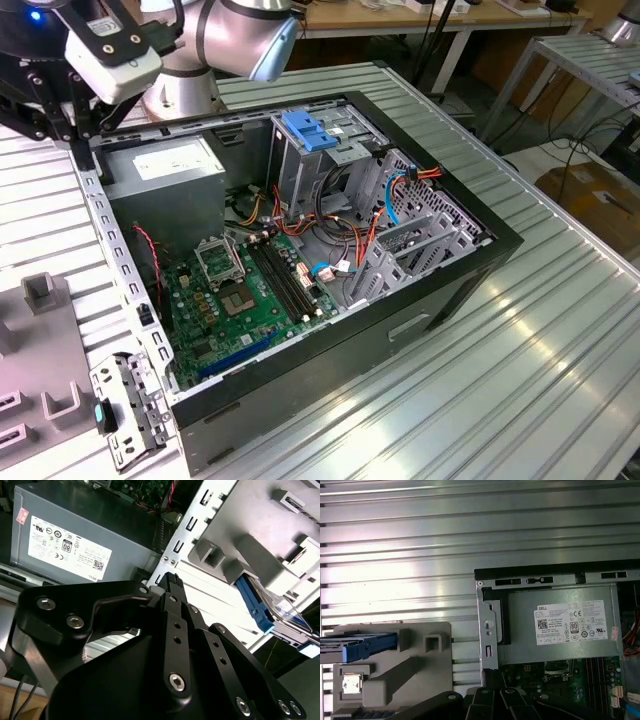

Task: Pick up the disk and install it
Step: 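Reach for the disk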

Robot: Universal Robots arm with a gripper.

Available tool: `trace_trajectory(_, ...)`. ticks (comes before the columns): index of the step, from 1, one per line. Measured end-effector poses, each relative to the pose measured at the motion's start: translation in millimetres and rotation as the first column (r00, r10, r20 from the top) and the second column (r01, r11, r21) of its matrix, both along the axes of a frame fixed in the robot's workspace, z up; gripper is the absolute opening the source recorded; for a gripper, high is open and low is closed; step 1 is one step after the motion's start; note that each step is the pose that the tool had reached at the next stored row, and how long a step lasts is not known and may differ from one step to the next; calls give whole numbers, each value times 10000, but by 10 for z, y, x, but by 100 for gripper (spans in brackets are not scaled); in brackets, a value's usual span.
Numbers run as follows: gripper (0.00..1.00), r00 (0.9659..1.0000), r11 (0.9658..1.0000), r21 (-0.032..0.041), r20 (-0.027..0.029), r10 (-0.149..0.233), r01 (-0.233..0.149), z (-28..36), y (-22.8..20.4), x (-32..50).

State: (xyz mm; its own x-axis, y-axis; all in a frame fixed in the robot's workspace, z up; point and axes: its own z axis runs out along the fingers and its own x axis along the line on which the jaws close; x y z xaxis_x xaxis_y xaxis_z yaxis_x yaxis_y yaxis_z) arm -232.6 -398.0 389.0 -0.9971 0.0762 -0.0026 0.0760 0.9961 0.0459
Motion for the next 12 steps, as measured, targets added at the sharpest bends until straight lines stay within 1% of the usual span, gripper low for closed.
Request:
trace_trajectory(3, 11, 10000, 10000, 0, 0, 1, -1, -2, 31, -48)
trace_trajectory(5, 11, 10000, 10000, -1, -1, -1, 1, -2, 60, -111)
trace_trajectory(9, 11, 10000, 10000, 1, 0, 0, 0, -2, 82, -204)
trace_trajectory(12, 11, 10000, 10000, 4, 0, -2, 2, -2, 95, -292)
